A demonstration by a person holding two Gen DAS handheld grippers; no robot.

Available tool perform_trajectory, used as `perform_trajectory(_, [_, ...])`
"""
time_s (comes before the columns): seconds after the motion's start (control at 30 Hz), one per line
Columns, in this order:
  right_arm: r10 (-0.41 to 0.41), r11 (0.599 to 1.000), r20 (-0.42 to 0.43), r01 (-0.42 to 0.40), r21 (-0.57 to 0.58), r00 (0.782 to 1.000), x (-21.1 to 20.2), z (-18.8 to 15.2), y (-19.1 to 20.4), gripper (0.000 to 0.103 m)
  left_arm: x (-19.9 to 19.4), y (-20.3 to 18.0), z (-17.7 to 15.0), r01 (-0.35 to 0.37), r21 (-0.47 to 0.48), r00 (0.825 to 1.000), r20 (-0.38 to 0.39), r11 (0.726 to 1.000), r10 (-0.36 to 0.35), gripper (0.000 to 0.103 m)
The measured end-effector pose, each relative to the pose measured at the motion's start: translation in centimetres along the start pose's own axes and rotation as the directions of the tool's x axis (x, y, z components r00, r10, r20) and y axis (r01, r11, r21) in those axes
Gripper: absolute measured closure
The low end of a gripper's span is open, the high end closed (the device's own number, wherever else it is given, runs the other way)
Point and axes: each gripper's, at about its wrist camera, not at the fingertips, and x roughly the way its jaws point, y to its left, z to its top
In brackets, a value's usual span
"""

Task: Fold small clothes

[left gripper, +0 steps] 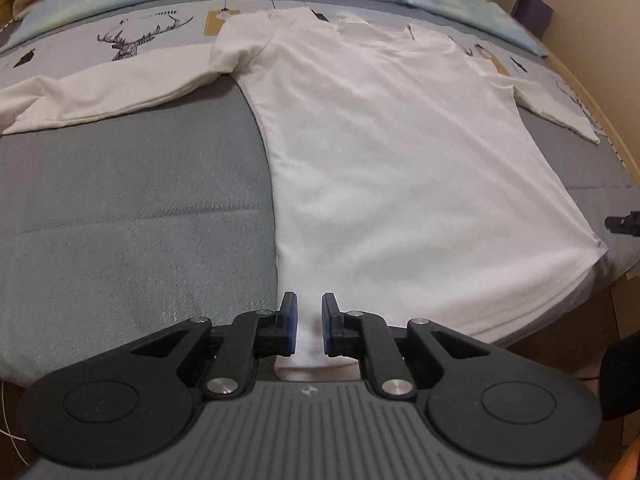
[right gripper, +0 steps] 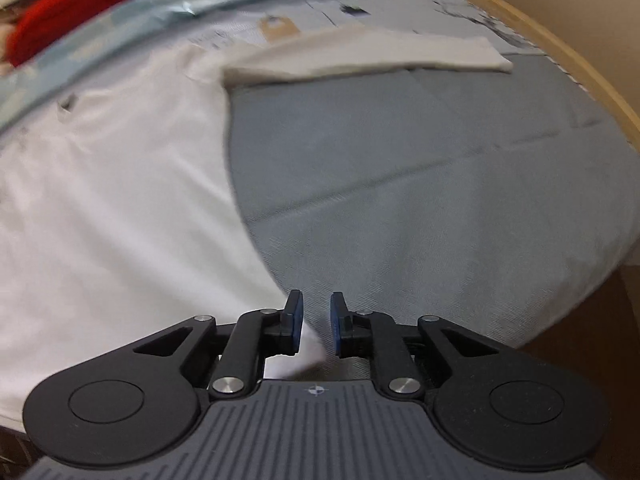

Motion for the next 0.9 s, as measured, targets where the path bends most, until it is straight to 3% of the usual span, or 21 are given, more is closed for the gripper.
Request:
perform_trajectory(0.1, [0.073,0.997,-0.037,-0.073,0.023,0.997,1.0,-0.2,0.2,0.083,-0.6,-0.3,-0.1,-0.015,-0.003,0.999,0.043,1.0,0.015,0.091])
perform_trajectory(0.17, [0.067,0.998,-0.092,-0.066,0.016,0.993,2.5,-0.7,0.4,0.082,-0.3,-0.4,0.0,0.004,-0.024,0.999,0.039,1.0,-0.003,0.091])
perform_trajectory(0.27, [0.026,0.998,-0.179,-0.035,-0.047,0.984,4.1,-1.7,1.2,0.082,1.6,-0.7,-0.8,-0.036,0.015,0.994,-0.1,0.999,0.037,0.091])
perform_trajectory(0.3, [0.013,0.997,-0.17,-0.026,-0.073,0.985,3.9,-1.9,1.6,0.082,2.5,-0.9,-1.3,-0.071,0.041,0.985,-0.153,0.997,0.077,0.092])
perform_trajectory(0.33, [0.001,0.996,-0.156,-0.015,-0.085,0.988,3.7,-1.9,1.8,0.082,2.8,-1.1,-1.6,-0.089,0.06,0.983,-0.156,0.994,0.097,0.092])
perform_trajectory(0.5, [0.015,0.998,0.003,-0.015,-0.066,1.0,1.3,-1.0,2.3,0.08,0.9,-2.4,-0.5,-0.039,0.078,0.998,-0.054,0.996,0.043,0.09])
perform_trajectory(0.57, [0.0,0.995,-0.065,-0.006,-0.095,0.998,2.5,-1.5,2.8,0.07,1.2,-2.7,-0.3,-0.031,0.076,0.998,-0.057,0.997,0.036,0.083])
perform_trajectory(0.63, [-0.038,0.99,-0.167,0.014,-0.143,0.985,4.4,-2.6,3.4,0.07,2.4,-2.7,-0.6,-0.063,0.087,0.989,-0.126,0.994,0.074,0.073])
perform_trajectory(0.67, [-0.058,0.983,-0.142,0.032,-0.179,0.988,4.3,-2.9,4.1,0.07,3.0,-2.7,-0.8,-0.075,0.095,0.983,-0.159,0.993,0.09,0.074])
perform_trajectory(0.73, [-0.075,0.971,-0.113,0.047,-0.233,0.991,3.6,-2.8,5.2,0.07,2.9,-2.9,-0.6,-0.077,0.1,0.984,-0.15,0.992,0.092,0.072])
perform_trajectory(0.83, [-0.018,0.978,-0.003,0.017,-0.206,1.0,0.6,-0.8,5.7,0.07,1.5,-3.0,0.5,-0.07,0.058,0.995,-0.071,0.996,0.074,0.061])
perform_trajectory(0.9, [0.034,0.985,0.115,-0.014,-0.17,0.993,-2.5,1.2,5.6,0.068,0.7,-3.0,1.2,-0.071,0.027,0.997,-0.013,0.997,0.071,0.052])
